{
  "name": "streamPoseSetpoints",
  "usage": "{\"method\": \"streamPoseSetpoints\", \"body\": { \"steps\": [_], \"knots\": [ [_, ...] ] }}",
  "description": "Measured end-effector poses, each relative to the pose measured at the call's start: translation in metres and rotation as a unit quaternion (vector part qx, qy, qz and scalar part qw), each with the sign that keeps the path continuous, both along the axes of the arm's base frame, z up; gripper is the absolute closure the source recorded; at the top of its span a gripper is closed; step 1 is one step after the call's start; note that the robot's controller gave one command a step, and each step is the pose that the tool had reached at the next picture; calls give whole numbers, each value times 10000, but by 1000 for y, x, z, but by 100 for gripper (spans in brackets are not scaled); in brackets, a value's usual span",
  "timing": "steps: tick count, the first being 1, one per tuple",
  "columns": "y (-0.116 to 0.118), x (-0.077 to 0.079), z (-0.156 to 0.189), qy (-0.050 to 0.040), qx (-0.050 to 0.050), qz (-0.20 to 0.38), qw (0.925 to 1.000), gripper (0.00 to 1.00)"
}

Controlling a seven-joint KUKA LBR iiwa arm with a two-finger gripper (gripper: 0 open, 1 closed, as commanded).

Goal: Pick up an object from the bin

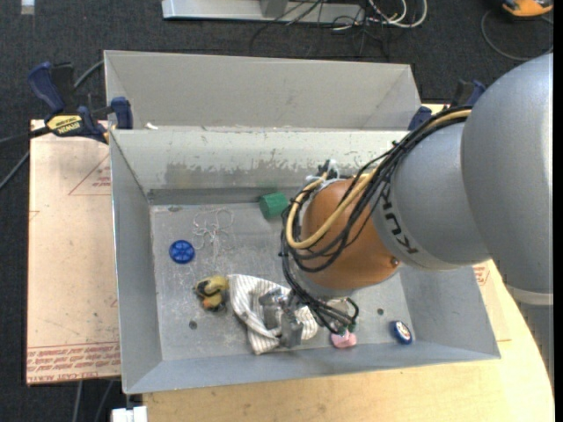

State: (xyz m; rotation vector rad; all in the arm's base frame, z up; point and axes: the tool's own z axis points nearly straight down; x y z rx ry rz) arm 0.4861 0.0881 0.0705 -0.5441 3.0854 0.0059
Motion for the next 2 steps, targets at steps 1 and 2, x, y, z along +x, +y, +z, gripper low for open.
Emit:
{"method": "streamPoseSetpoints", "body": {
  "steps": [1, 2],
  "knots": [
    [-2, 0, 55, -6, 6, -44, 10000, 100],
    [-1, 0, 55, -7, 6, -42, 10000, 100]
  ]
}}
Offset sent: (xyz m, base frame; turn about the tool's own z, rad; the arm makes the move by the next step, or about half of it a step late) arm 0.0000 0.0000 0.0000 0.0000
